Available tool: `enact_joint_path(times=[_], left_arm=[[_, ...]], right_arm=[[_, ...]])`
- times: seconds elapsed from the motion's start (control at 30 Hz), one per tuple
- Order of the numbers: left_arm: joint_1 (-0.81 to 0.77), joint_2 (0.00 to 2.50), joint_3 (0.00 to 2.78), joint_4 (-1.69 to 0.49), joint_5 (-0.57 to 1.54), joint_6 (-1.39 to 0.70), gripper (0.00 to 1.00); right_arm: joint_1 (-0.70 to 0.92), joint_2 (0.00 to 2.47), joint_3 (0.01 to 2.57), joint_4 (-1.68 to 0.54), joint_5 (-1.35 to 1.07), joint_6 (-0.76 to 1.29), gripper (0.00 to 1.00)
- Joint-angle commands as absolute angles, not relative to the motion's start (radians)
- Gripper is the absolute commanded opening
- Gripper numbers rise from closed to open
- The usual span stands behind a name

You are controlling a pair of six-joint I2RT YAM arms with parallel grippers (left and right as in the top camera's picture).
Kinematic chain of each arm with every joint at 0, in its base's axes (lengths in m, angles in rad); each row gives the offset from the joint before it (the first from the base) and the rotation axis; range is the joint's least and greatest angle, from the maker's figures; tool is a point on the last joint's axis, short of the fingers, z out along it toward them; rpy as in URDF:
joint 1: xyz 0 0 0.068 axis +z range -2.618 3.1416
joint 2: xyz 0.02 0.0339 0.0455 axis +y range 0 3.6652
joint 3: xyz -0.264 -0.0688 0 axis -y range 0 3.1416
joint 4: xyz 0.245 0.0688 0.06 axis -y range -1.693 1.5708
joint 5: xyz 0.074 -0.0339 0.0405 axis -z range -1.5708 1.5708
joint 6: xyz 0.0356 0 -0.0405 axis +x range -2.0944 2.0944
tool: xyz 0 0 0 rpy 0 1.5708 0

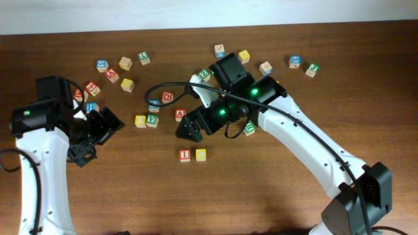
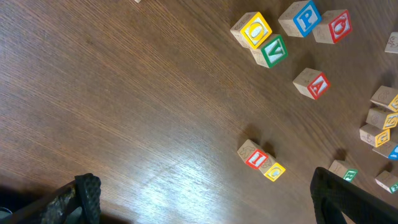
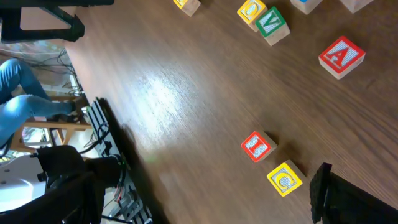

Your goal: Spell out ICRA

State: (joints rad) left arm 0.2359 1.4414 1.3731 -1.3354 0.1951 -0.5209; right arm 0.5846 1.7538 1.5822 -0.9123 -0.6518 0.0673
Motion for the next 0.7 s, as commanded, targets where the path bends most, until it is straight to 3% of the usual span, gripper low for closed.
enact_joint_path(times=[0.0,0.23,0.53,0.67], left_arm=[[0.239,1.425,1.390,-1.333,0.202,-0.530,0.99],[0.239,1.425,1.390,-1.333,0.202,-0.530,0.99],[0.239,1.425,1.390,-1.333,0.202,-0.530,0.99],[0.239,1.425,1.390,-1.333,0.202,-0.530,0.99]], right_arm=[[0.604,1.759,1.580,-0.913,-0.600,0.061,0.98],[0.609,1.759,1.528,-0.920,-0.384,0.413,0.98],[0.609,1.759,1.528,-0.849,-0.340,0.429,0.98],[0.607,1.759,1.528,-0.892,-0.081,0.562,0.98]])
